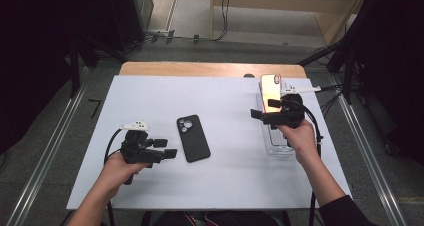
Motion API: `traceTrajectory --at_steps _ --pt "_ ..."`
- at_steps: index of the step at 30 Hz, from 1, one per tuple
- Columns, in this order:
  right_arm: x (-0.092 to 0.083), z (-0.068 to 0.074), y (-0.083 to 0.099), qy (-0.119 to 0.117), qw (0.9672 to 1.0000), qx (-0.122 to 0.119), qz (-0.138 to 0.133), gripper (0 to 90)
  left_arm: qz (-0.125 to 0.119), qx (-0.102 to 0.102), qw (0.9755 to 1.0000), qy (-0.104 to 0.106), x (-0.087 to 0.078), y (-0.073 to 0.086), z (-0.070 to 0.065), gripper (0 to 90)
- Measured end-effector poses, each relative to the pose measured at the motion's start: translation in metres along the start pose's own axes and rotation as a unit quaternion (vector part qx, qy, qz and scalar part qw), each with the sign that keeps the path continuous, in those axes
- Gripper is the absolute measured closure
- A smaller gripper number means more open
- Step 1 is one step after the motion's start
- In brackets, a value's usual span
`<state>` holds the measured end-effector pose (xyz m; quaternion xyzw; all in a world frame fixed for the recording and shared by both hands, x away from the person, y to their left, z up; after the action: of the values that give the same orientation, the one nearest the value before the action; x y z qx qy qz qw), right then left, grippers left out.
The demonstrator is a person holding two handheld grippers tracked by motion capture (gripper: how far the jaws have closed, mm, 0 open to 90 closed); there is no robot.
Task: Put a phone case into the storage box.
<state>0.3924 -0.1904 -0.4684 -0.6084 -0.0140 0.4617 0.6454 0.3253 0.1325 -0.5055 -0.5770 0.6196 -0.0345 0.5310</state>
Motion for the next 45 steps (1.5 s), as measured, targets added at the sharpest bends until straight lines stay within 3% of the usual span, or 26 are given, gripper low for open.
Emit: traceTrajectory --at_steps 21,35,45 --pt "-0.012 0.046 0.025 -0.056 0.9977 -0.035 0.015 6.4 -0.004 0.008 0.9999 0.005 -0.001 -0.002 -0.005 32.3" --pt "-0.004 0.075 0.054 -0.094 0.9928 -0.061 0.042 6.4 -0.005 0.008 0.9999 0.004 -0.007 0.007 -0.002 31.1" --pt "0.009 0.092 0.057 -0.111 0.9897 -0.070 0.057 6.4 -0.007 0.009 0.9999 0.001 -0.008 0.009 -0.002 31.1"
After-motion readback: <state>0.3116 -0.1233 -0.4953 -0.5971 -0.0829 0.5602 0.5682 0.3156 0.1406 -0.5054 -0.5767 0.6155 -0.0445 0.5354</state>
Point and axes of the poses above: each handheld gripper's, and its own axes: x roughly forward along the jaws, y roughly out of its underside, z roughly to its left, the point moved 9 cm from there along x, roughly forward along the jaws, and after that the axes turned 3 degrees about -x, right-handed, at the moved point
